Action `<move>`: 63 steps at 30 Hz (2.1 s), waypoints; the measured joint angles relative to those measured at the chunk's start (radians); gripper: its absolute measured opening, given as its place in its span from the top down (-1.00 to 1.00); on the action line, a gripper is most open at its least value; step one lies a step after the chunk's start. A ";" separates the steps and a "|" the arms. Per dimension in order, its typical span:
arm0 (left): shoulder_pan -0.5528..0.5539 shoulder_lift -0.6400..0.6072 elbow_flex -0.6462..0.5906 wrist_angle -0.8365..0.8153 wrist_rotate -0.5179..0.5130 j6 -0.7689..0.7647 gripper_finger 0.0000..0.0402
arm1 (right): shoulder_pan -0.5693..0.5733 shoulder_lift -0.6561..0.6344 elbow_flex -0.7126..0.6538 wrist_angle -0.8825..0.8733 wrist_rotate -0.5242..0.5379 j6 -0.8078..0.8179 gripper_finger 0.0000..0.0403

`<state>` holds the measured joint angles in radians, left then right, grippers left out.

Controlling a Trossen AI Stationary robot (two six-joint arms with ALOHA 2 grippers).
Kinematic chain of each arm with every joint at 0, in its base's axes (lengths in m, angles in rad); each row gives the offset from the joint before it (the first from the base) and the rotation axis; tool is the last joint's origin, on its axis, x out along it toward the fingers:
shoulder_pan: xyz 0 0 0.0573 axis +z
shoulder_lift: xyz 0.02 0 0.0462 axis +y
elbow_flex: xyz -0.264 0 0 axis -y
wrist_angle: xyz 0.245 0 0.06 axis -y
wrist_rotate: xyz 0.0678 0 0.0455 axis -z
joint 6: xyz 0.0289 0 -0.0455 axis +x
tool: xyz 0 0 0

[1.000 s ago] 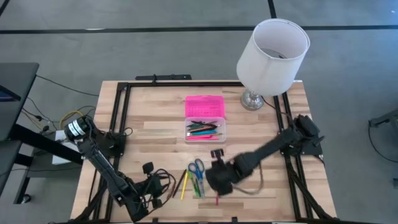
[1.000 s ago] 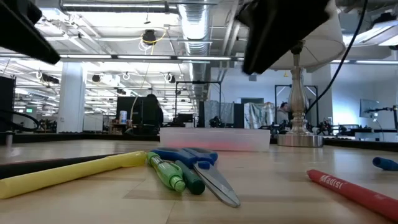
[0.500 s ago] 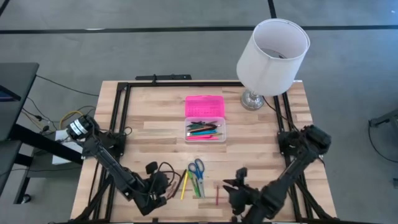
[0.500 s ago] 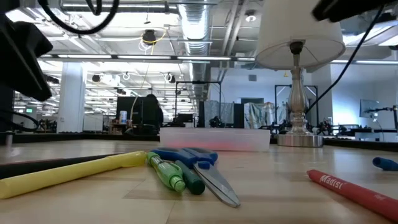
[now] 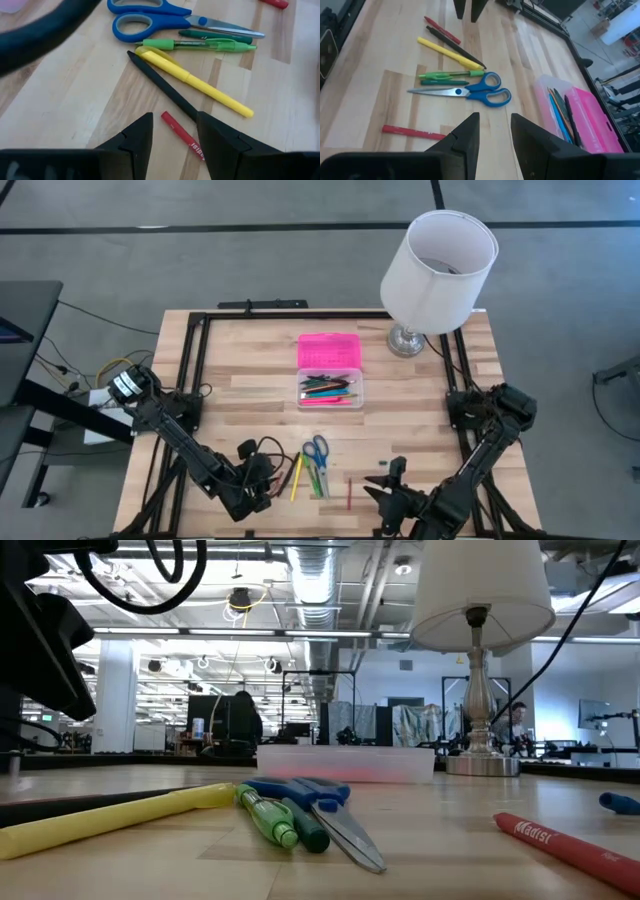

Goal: Pick & place school supplies into a supply box
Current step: Put the left red crayon into the supply box

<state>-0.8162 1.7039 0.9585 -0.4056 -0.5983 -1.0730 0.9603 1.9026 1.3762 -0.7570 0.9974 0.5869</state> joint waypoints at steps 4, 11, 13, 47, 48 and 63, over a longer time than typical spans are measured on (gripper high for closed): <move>0.000 0.002 0.000 0.000 -0.007 0.000 0.21 | 0.000 0.000 0.000 0.011 0.000 0.000 0.47; 0.000 0.101 0.000 0.062 0.072 0.000 0.21 | 0.001 -0.001 0.000 0.017 -0.001 0.008 0.47; -0.001 0.111 0.000 0.063 0.075 -0.002 0.21 | 0.002 -0.001 0.000 0.018 -0.001 0.008 0.47; 0.089 0.146 0.084 -0.253 0.417 -0.140 0.22 | 0.000 -0.002 0.000 0.034 -0.004 0.008 0.47; 0.094 0.147 0.092 -0.269 0.429 -0.129 0.22 | 0.000 -0.002 0.000 0.034 -0.004 0.008 0.47; 0.138 0.147 0.108 -0.320 0.506 0.017 0.84 | 0.000 -0.002 0.000 0.034 -0.004 0.008 0.47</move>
<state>-0.6777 1.8509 1.0668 -0.7258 -0.0928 -1.0557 0.9600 1.9011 1.3762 -0.7231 0.9932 0.5945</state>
